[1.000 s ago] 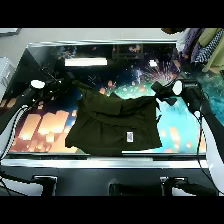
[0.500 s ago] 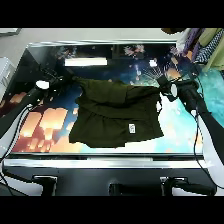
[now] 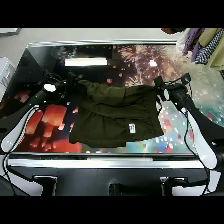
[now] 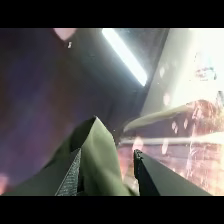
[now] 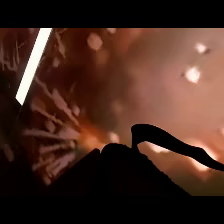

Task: Fold the clothes and pants, and hang the long-sleeved shirts on hangers.

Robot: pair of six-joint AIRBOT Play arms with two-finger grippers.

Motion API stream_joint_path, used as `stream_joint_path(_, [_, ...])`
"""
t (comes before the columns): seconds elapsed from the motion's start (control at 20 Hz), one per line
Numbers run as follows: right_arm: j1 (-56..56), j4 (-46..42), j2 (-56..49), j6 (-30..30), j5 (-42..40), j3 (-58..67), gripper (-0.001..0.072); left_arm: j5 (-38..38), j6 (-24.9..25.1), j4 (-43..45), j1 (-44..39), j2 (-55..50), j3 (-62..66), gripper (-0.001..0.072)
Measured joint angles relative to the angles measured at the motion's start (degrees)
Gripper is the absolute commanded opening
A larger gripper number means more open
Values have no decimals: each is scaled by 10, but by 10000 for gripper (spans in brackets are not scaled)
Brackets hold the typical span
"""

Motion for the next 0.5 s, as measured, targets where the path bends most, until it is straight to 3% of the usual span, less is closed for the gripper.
stream_joint_path(0.05, [-4,0,0,9,0,0,134,-17,5,0,9,4,0,390])
stream_joint_path(0.15, [-17,2,7,17,14,0,387,-70,28,1,34,18,0,391])
stream_joint_path(0.2, [-29,3,16,15,29,0,462,-103,41,3,49,27,0,391])
stream_joint_path(0.25, [-42,11,28,1,50,0,486,-142,52,9,66,38,0,391])
stream_joint_path(0.3, [-58,25,42,-26,77,0,594,-182,60,20,82,50,-1,391])
stream_joint_path(0.4, [-101,73,76,-129,150,0,607,-271,68,59,112,80,-15,391])
stream_joint_path(0.5, [-144,134,108,-267,247,0,616,-347,70,103,135,121,-51,391])
